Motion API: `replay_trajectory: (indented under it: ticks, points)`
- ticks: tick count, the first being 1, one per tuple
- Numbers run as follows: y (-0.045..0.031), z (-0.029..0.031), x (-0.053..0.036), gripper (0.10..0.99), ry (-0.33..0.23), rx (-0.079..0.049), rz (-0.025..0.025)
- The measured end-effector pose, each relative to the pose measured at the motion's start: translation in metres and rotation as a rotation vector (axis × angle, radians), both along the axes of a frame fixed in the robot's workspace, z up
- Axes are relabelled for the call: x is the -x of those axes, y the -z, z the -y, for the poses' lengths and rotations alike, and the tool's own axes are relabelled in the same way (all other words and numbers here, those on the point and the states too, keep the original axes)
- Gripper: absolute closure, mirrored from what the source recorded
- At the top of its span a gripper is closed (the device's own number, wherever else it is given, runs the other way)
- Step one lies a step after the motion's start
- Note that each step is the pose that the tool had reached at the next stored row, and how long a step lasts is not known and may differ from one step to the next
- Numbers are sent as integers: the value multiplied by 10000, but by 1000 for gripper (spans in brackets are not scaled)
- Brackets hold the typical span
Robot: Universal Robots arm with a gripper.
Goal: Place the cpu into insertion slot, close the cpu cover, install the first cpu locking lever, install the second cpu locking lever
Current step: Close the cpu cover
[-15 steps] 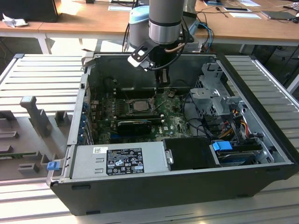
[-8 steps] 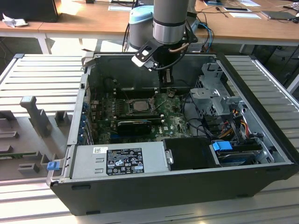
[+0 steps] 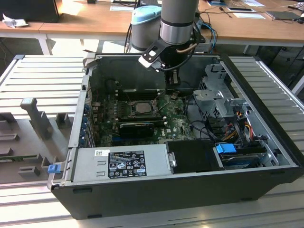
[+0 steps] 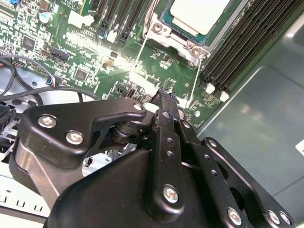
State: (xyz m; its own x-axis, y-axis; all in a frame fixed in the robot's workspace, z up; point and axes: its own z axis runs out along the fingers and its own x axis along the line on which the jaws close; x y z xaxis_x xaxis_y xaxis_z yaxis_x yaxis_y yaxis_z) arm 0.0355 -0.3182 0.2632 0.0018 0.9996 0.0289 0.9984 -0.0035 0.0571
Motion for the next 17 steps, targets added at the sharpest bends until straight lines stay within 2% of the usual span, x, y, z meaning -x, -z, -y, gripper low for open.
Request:
replay_trajectory:
  ticks: [5,11,14,17]
  points:
    - [0,-1,-77,980,0,0,-16]
    - [9,1,-121,980,0,-8,-24]
    - [10,1,-176,980,0,-19,-35]
    - [36,5,-184,980,0,-32,-35]
